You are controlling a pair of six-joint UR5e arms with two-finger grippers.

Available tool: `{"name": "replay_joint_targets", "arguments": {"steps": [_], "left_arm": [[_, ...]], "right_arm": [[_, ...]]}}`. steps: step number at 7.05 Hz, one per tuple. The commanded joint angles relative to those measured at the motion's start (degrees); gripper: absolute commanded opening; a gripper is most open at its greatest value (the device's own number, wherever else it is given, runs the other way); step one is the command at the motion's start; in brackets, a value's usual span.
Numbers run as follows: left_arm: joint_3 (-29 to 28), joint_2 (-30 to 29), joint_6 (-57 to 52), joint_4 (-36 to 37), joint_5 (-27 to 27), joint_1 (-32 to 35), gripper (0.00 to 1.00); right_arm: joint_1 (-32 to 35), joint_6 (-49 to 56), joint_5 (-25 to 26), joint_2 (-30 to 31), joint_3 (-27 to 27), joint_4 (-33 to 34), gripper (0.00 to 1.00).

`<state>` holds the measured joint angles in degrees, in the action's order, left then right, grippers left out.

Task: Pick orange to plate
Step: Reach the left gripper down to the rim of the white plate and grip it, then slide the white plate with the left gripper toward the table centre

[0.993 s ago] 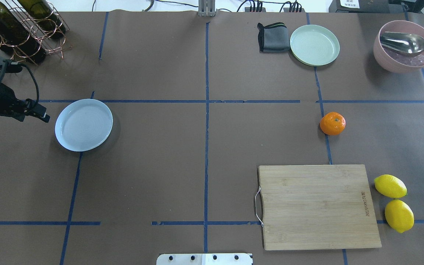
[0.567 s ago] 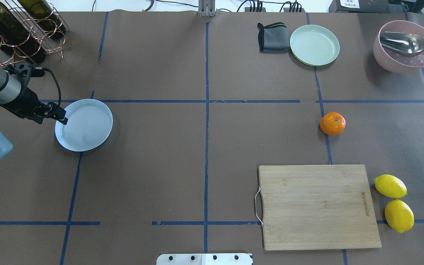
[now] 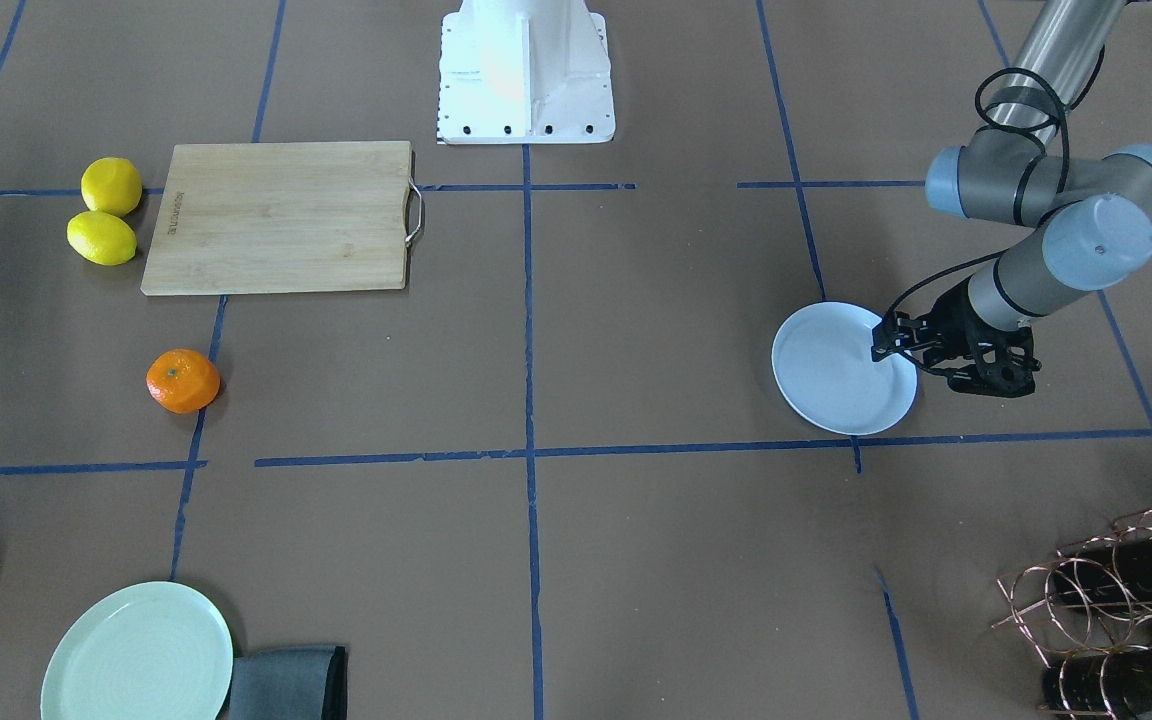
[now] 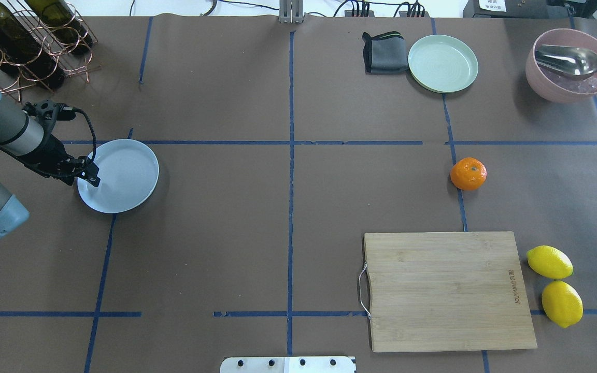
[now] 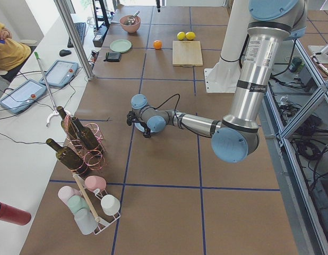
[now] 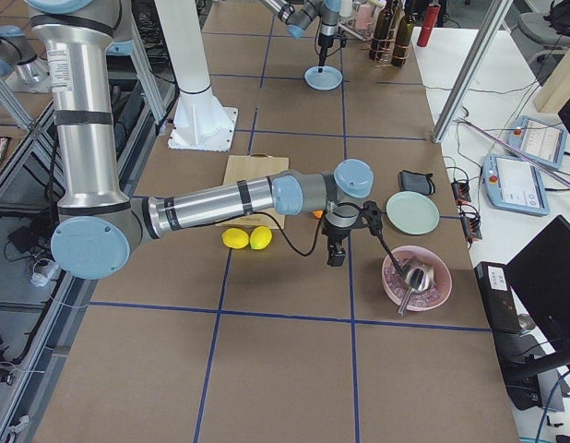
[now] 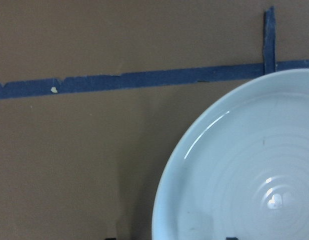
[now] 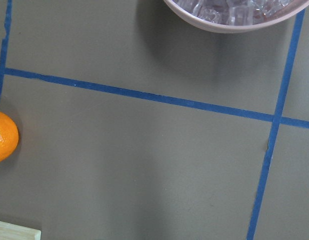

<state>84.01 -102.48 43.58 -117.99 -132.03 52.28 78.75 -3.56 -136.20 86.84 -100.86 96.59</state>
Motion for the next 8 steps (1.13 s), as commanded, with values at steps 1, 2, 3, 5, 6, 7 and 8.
{"name": "replay_joint_targets", "arguments": {"steps": [1, 2, 3, 5, 6, 7, 8], "left_arm": [[0.19, -0.70, 0.10, 0.04, -0.07, -0.07, 0.00], [0.63, -0.70, 0.27, 0.04, -0.24, 0.02, 0.00], [2.28, -2.18, 3.49, -0.05, -0.59, 0.19, 0.00], [2.74, -11.11, 18.12, -0.05, -0.68, -0.16, 0.00], [3.18, -14.30, 23.34, -0.14, -0.68, -1.20, 0.00], [3.44, -16.85, 25.56, 0.03, -0.59, -3.47, 0.00], [2.83, -19.31, 29.24, -0.14, -0.07, -6.72, 0.00]], "right_arm": [[0.00, -0.04, -0.12, -0.01, -0.39, 0.00, 1.00], [0.00, -0.04, -0.21, -0.01, -0.39, 0.00, 1.00], [0.00, -0.04, -0.21, -0.01, -0.48, -0.08, 1.00], [0.00, -0.04, -0.30, -0.01, -0.74, -0.09, 1.00], [0.00, -0.04, -0.21, -0.01, -0.92, 0.00, 1.00], [0.00, -0.04, -0.29, -0.01, -0.92, -0.08, 1.00], [0.00, -0.04, -0.30, -0.01, -1.01, 0.00, 1.00]]}}
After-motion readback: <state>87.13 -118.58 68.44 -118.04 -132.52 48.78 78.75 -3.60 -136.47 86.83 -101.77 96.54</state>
